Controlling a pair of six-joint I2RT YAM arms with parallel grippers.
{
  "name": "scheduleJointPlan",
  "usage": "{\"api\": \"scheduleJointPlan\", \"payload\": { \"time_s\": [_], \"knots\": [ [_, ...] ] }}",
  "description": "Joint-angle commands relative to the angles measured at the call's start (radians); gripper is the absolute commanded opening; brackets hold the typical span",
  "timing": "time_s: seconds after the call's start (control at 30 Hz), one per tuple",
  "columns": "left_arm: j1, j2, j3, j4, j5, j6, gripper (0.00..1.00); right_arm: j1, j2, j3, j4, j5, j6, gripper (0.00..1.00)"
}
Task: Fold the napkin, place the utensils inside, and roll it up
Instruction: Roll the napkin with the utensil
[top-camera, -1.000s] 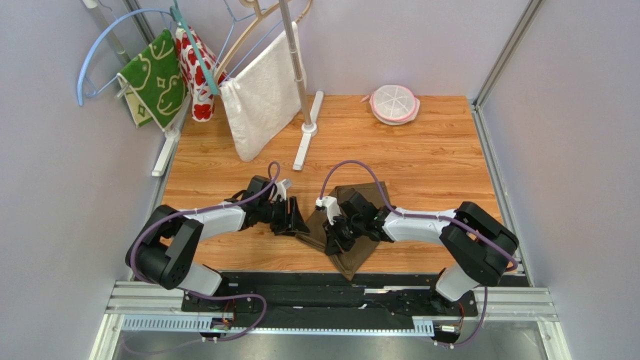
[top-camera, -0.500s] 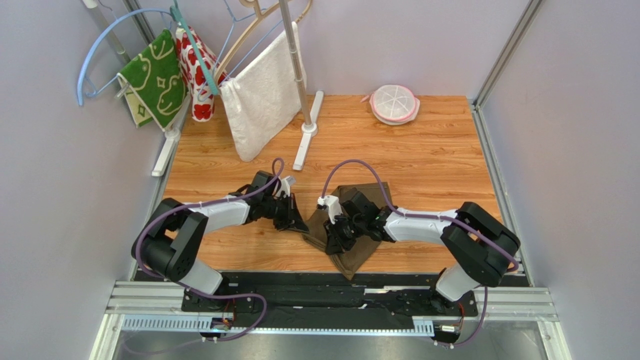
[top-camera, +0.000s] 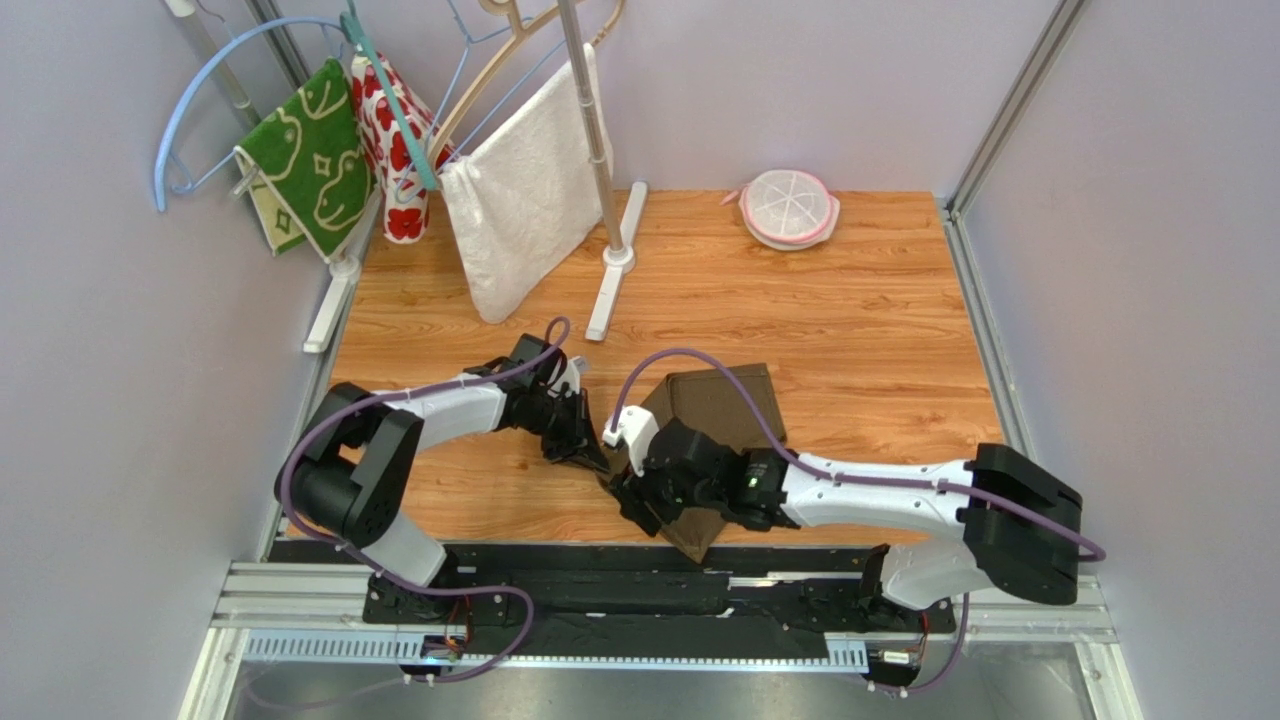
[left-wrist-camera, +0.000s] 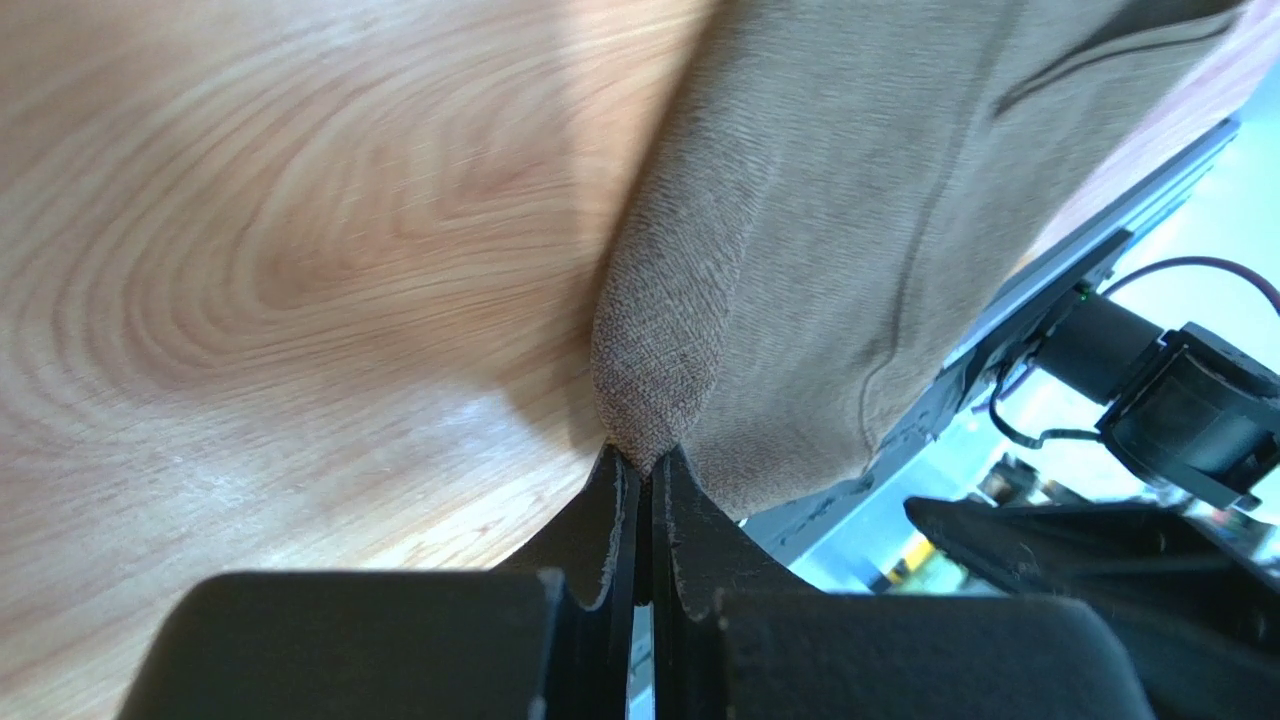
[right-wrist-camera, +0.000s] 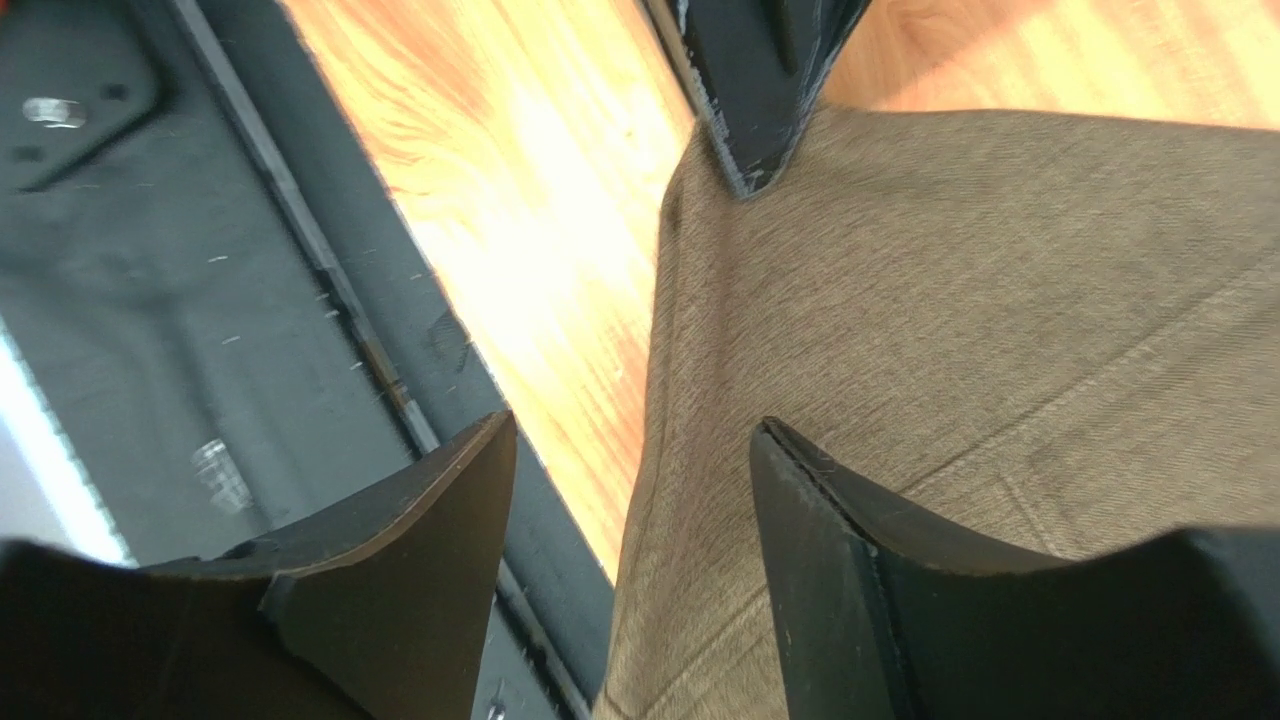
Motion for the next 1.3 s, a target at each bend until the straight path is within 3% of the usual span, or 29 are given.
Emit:
{"api": "scheduleJointPlan", "payload": {
  "time_s": [0.0,0.23,0.47,0.73,0.93,0.97,1.03,1.07,1.1,1.2,1.27],
  "knots": [
    [0.023,0.041,0.030,-0.039,0.073,0.009,0.00,0.123,0.057,0.022,0.081,0.368,-0.025,0.63],
    [0.072,0.076,0.040,-0.063,0.125,0.020,0.00,0.243,0.207,0.081,0.118,0.576,-0.061,0.63],
    [0.085,0.094,0.057,-0.120,0.134,0.056,0.00,0.269,0.305,0.102,0.107,0.637,-0.065,0.60],
    [0.099,0.100,0.078,-0.154,0.141,0.081,0.00,0.289,0.344,0.095,0.038,0.697,-0.048,0.48],
    [0.100,0.104,0.093,-0.163,0.145,0.087,0.00,0.297,0.397,0.101,0.041,0.627,-0.055,0.26],
    [0.100,0.102,0.092,-0.163,0.148,0.090,0.00,0.295,0.402,0.103,0.035,0.616,-0.055,0.13],
    [0.102,0.094,0.089,-0.157,0.147,0.096,0.01,0.295,0.396,0.103,0.032,0.582,-0.045,0.01],
    [0.103,0.085,0.086,-0.154,0.142,0.098,0.06,0.292,0.388,0.100,0.032,0.562,-0.040,0.00],
    [0.108,0.064,0.074,-0.137,0.138,0.095,0.24,0.289,0.379,0.089,0.033,0.515,-0.034,0.00],
    [0.144,-0.016,0.012,-0.067,0.116,0.052,0.63,0.255,0.306,0.060,0.061,0.376,-0.009,0.00],
    [0.180,-0.066,-0.026,-0.024,0.096,0.015,0.69,0.216,0.246,0.034,0.076,0.305,0.006,0.00]
  ]
}}
